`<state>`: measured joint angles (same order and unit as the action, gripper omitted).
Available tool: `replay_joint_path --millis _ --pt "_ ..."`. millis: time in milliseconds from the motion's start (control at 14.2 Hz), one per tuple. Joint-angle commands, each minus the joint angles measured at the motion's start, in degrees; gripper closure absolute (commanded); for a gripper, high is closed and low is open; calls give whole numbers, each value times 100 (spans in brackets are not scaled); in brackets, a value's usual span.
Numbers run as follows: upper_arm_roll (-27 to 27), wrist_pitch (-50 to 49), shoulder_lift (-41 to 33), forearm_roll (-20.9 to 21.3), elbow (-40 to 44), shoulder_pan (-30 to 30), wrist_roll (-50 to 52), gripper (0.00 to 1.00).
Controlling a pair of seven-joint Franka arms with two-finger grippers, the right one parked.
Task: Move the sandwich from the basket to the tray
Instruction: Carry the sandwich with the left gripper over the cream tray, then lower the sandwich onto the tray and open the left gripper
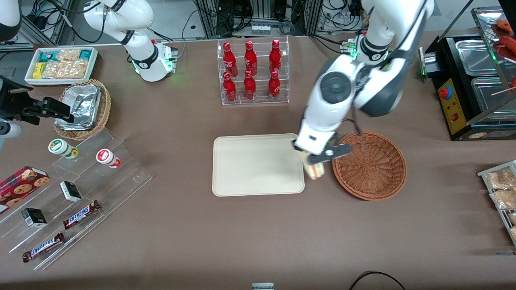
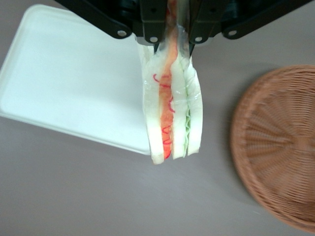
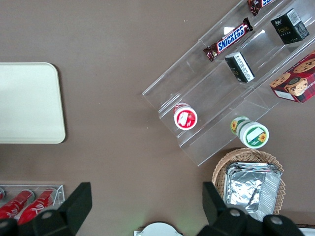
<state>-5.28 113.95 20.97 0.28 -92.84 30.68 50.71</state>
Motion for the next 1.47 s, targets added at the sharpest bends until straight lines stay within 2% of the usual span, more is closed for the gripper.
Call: replay_joint_path --millis 0,140,281,421,561,632,982,1053,1123,1193,1263,1333,1404 --pt "10 -92 863 -55 880 420 18 100" --pt "18 -75 1346 41 1266 763 -43 100" --pt "27 283 1856 427 1575 1045 -26 100" --pt "18 435 2042 543 1559 1229 -35 100" --pt "53 452 2288 988 1637 1545 70 100" --pt "54 453 2350 1070 1681 1547 79 100" --pt "45 786 2614 1070 1681 1564 61 100" --pt "45 804 2667 1062 1673 1564 71 95" --pt "45 804 2676 1053 1655 1564 97 87" --pt "45 804 2685 1044 1672 1547 106 65" --pt "45 804 2676 1053 1673 1547 106 15" --pt "45 804 2658 1070 1664 1547 89 0" --pt "53 795 2632 1079 1664 1547 88 0"
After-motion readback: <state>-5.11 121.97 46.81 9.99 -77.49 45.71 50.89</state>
